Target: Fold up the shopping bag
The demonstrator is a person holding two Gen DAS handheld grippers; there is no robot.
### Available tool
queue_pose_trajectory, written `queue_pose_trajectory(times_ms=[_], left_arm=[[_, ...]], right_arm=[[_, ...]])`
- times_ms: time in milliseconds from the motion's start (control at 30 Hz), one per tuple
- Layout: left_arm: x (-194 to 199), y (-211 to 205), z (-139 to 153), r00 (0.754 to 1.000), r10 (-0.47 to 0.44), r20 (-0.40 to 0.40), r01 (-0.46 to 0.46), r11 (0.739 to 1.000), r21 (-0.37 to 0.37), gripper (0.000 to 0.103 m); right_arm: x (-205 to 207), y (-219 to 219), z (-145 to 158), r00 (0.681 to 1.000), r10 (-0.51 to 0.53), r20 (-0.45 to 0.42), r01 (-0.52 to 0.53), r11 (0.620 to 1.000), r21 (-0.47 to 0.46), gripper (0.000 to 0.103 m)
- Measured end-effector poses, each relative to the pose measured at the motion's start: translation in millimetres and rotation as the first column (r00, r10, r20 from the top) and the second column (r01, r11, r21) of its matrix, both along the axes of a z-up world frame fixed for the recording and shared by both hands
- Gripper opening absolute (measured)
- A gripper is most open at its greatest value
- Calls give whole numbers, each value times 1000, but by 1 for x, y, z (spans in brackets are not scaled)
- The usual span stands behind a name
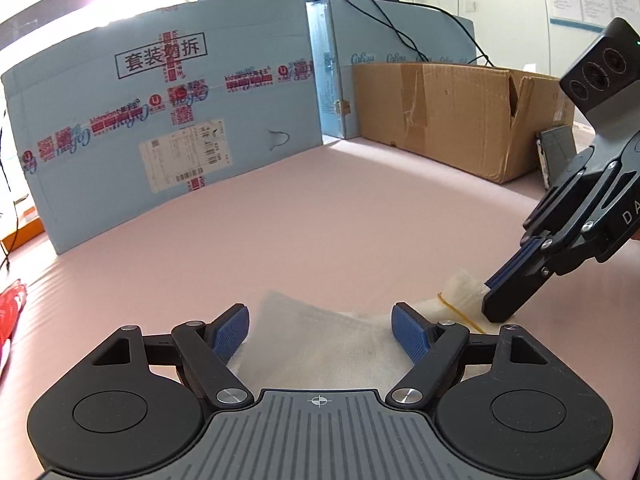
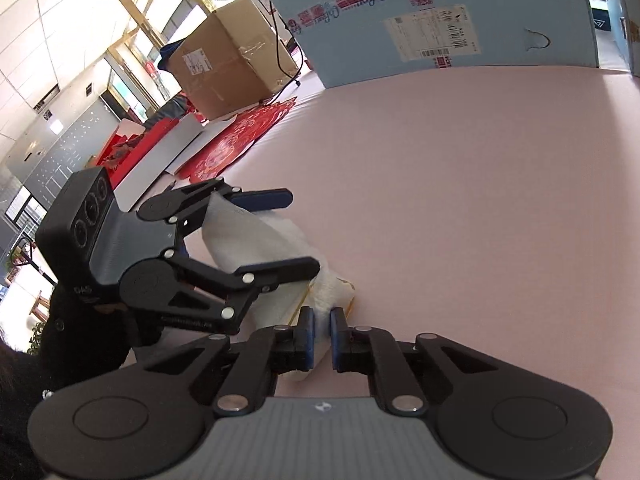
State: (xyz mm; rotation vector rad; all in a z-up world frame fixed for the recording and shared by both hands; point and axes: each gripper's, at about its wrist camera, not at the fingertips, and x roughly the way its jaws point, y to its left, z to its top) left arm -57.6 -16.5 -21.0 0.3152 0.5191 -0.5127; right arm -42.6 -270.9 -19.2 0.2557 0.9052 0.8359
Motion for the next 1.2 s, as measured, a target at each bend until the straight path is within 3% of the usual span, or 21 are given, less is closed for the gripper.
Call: queue_pose_trajectory(times_ms=[100,233,333,500,733,833,933,1067,1200], left_arm=[[-22,-8,9,995,60,79,-61,998,15,80],[-52,-27,16,995,47,90,-44,998,-33,80],[-57,-50,5,997,33,74,-36,998,43,80],[-56,-61,-4,991,117,60,-123,987,106,81],[-63,-72,-6,981,173,88,-187,963,194,81],[-61,-76,-6,973,195,123,-222,939,263,81],[-57,-72,-6,967,210,146,-245,925,290,82],[-53,-67,-6,957,231,175,-277,906,320,82],[-52,-49,-8,950,254,183,-303,897,323,82]], right_arm=[[7,-11,-10,998,-31,-59,34,997,62,9],[10,-15,-17,995,-40,-88,49,993,104,9],[12,-18,-23,992,-42,-116,59,988,145,9],[13,-21,-32,990,-49,-134,74,979,188,11],[13,-1,-19,999,-52,7,51,992,112,25],[7,3,-22,997,-49,54,43,992,120,13],[0,-4,-23,997,-70,32,64,986,156,10],[-14,-4,-23,994,-90,65,81,988,131,9],[-8,-10,-29,993,-116,10,113,981,155,9]])
